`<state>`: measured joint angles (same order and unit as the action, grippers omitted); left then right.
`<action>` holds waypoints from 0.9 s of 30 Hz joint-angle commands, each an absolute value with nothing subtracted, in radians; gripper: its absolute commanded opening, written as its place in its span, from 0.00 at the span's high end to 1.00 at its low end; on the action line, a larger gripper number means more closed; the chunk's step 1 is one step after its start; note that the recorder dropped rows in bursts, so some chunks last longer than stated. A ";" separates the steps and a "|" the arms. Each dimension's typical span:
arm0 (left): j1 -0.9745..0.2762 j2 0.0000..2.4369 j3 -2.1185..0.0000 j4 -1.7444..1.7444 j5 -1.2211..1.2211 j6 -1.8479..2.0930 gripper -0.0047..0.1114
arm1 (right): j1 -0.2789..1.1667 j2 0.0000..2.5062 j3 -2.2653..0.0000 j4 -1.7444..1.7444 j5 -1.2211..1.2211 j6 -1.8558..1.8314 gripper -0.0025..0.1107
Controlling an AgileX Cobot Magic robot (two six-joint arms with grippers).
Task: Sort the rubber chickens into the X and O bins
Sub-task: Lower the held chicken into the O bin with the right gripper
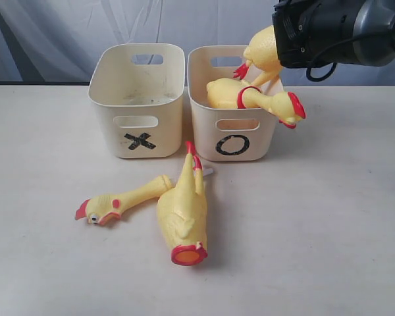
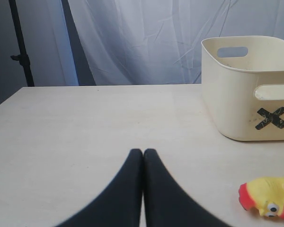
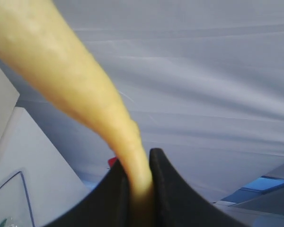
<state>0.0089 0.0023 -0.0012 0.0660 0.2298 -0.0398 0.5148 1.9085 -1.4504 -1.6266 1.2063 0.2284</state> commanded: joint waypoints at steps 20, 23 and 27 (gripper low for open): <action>0.008 0.000 0.000 0.071 0.224 -0.043 0.96 | 0.550 1.899 -1.450 -1.671 1.221 0.247 0.98; 0.008 0.000 0.000 0.071 0.224 -0.043 0.96 | 0.559 1.899 -1.450 -1.666 1.221 0.247 0.98; 0.008 0.000 0.000 0.071 0.224 -0.043 0.96 | 0.566 1.899 -1.450 -1.650 1.221 0.247 0.95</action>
<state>0.0089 0.0023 -0.0012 0.0677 0.2298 -0.0398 0.5577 1.9085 -1.4504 -1.6442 1.2063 0.2284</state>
